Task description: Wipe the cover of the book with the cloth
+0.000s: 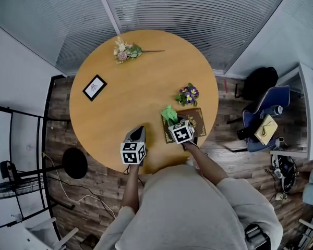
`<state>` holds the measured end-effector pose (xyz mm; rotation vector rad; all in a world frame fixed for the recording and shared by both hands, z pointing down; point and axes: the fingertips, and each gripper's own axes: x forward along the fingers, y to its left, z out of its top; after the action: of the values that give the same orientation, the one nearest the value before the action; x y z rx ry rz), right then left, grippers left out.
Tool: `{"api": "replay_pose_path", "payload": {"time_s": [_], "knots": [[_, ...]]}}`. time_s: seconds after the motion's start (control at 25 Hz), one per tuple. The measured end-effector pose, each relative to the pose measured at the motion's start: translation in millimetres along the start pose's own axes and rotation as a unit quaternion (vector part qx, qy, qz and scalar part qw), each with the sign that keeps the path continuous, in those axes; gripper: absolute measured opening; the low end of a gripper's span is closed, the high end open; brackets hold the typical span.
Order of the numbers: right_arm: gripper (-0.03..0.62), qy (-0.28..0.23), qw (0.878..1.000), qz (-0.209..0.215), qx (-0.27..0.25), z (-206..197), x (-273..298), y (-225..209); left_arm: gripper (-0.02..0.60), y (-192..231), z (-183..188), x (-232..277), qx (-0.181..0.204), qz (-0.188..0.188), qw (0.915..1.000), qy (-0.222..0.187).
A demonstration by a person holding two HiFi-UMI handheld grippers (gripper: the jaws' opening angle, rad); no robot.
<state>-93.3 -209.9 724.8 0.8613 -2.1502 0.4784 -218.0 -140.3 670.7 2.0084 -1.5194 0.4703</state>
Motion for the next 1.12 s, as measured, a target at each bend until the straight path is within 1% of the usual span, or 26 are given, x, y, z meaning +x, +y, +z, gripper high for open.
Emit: {"api": "replay_pose_path", "payload": {"time_s": [0.72, 1.12], "knots": [[0.098, 0.007, 0.998, -0.044, 0.034, -31, -25, -54, 0.009, -31, 6, 19, 0.021, -0.030, 0.9993, 0.004], [0.098, 0.016, 0.996, -0.070, 0.055, -47, -40, -91, 0.009, -42, 12, 27, 0.029, -0.040, 0.9987, 0.005]]}}
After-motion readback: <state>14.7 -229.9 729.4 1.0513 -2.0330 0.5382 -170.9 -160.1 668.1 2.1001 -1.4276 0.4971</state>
